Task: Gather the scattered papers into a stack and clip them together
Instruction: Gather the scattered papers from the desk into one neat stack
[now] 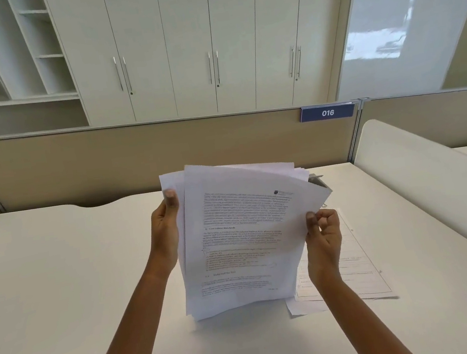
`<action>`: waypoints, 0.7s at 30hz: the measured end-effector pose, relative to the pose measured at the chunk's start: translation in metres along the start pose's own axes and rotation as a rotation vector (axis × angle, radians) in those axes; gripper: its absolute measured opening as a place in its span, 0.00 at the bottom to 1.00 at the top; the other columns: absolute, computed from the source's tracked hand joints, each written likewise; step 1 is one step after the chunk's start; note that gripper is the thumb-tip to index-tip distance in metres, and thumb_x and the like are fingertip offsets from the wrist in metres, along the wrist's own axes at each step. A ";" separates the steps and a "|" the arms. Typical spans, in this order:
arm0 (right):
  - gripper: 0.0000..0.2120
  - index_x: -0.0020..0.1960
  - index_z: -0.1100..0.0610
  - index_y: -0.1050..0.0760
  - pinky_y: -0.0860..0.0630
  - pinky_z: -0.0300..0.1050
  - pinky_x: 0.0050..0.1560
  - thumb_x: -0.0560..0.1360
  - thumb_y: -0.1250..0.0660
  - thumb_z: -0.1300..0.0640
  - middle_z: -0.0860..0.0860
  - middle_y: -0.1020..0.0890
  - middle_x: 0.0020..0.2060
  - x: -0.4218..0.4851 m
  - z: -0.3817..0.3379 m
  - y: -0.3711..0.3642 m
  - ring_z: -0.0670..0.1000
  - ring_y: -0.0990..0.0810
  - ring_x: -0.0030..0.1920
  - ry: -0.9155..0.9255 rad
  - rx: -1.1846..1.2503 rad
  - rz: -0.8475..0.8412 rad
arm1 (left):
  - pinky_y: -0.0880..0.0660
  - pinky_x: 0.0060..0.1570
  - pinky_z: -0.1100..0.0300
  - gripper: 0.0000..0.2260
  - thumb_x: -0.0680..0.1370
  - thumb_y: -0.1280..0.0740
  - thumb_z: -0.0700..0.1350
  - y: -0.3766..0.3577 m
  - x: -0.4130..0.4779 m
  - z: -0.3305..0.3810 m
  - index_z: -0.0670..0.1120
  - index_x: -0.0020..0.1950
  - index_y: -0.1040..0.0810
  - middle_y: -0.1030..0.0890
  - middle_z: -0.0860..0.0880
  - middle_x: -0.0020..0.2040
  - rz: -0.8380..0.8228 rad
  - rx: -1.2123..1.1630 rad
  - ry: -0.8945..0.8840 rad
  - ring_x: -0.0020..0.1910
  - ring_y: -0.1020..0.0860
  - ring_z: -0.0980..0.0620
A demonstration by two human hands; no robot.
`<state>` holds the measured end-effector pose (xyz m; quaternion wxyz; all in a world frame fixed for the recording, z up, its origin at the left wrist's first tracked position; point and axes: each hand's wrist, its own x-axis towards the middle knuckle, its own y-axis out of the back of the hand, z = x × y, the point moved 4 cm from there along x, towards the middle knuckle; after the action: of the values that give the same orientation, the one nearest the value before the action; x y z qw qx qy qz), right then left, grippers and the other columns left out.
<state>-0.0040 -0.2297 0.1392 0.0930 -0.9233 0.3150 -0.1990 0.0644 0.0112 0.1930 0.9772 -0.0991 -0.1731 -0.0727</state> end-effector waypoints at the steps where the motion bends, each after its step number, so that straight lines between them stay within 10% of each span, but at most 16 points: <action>1: 0.13 0.38 0.52 0.37 0.30 0.26 0.28 0.79 0.44 0.63 0.47 0.28 0.33 0.001 0.002 0.002 0.36 0.26 0.28 -0.008 0.025 -0.002 | 0.21 0.34 0.67 0.36 0.51 0.36 0.77 0.000 0.000 -0.001 0.55 0.47 0.22 0.15 0.60 0.37 0.000 0.004 -0.001 0.38 0.16 0.60; 7: 0.05 0.41 0.50 0.34 0.25 0.30 0.35 0.73 0.39 0.52 0.36 0.19 0.34 0.003 0.002 0.001 0.37 0.22 0.35 0.012 0.089 -0.114 | 0.21 0.38 0.62 0.16 0.70 0.39 0.64 0.002 -0.004 -0.005 0.55 0.48 0.23 0.16 0.59 0.37 -0.003 0.002 0.009 0.40 0.18 0.57; 16: 0.10 0.41 0.50 0.33 0.26 0.32 0.32 0.78 0.43 0.63 0.42 0.20 0.37 -0.003 -0.003 -0.015 0.36 0.22 0.32 0.017 0.007 -0.139 | 0.23 0.30 0.68 0.35 0.48 0.31 0.74 0.000 -0.020 -0.021 0.50 0.43 0.23 0.16 0.57 0.32 0.045 -0.017 0.005 0.32 0.18 0.61; 21: 0.21 0.60 0.50 0.37 0.20 0.38 0.40 0.73 0.33 0.61 0.50 0.21 0.46 -0.006 0.008 -0.008 0.42 0.18 0.39 -0.015 -0.001 -0.206 | 0.23 0.29 0.70 0.36 0.44 0.29 0.72 0.003 -0.028 -0.042 0.52 0.43 0.22 0.16 0.60 0.34 0.055 0.044 0.087 0.33 0.18 0.61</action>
<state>0.0000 -0.2193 0.1327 0.0738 -0.9523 0.2180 -0.2006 0.0525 0.0082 0.1437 0.9874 -0.0793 -0.1294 -0.0459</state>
